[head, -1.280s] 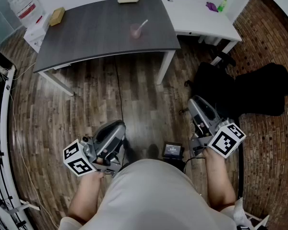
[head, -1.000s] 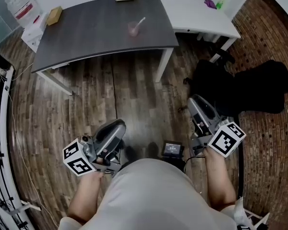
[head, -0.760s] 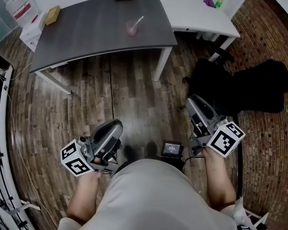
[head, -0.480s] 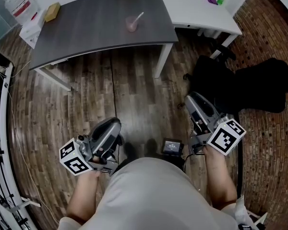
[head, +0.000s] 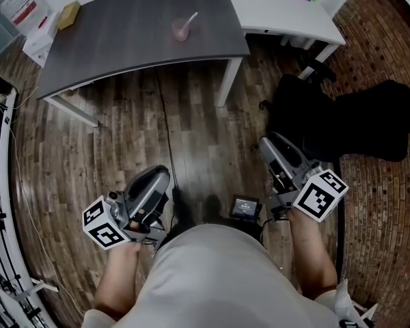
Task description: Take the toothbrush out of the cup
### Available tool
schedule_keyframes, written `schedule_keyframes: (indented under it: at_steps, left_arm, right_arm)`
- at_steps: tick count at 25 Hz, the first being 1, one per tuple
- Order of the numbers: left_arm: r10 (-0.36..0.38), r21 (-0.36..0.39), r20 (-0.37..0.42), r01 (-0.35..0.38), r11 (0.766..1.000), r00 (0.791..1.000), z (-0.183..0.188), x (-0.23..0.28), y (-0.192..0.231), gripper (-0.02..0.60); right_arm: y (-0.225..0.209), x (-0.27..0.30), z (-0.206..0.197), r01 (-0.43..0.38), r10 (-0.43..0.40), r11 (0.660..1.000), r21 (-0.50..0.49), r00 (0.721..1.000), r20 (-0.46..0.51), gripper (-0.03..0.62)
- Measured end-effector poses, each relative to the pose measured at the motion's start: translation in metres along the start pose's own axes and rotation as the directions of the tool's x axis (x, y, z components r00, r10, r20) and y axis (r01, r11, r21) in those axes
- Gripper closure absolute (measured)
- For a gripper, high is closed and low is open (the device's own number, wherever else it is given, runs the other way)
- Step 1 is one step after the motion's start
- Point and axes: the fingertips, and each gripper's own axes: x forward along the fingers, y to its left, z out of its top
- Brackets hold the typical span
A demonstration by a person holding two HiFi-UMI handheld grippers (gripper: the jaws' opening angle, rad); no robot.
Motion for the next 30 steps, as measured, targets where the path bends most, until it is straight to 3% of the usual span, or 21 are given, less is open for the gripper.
schedule_keyframes:
  at_steps: [11, 20, 30]
  left_arm:
    - [0.019, 0.010, -0.001, -0.019, 1.000, 1.000, -0.008, 0.038, 0.009, 0.531]
    - [0.049, 0.008, 0.010, -0.049, 0.999, 0.999, -0.004, 0.045, 0.021, 0.531]
    - [-0.012, -0.023, -0.041, 0.012, 1.000, 0.999, 0.033, 0.078, 0.065, 0.531]
  right_arm:
    - [-0.033, 0.001, 0.008, -0.021, 0.022, 0.999, 0.031, 0.999, -0.026, 0.468]
    - [-0.035, 0.023, 0.012, -0.065, 0.067, 0.997, 0.039, 0.997, -0.043, 0.468]
    - [-0.042, 0.076, 0.019, -0.035, 0.038, 0.998, 0.054, 0.998, -0.044, 0.468]
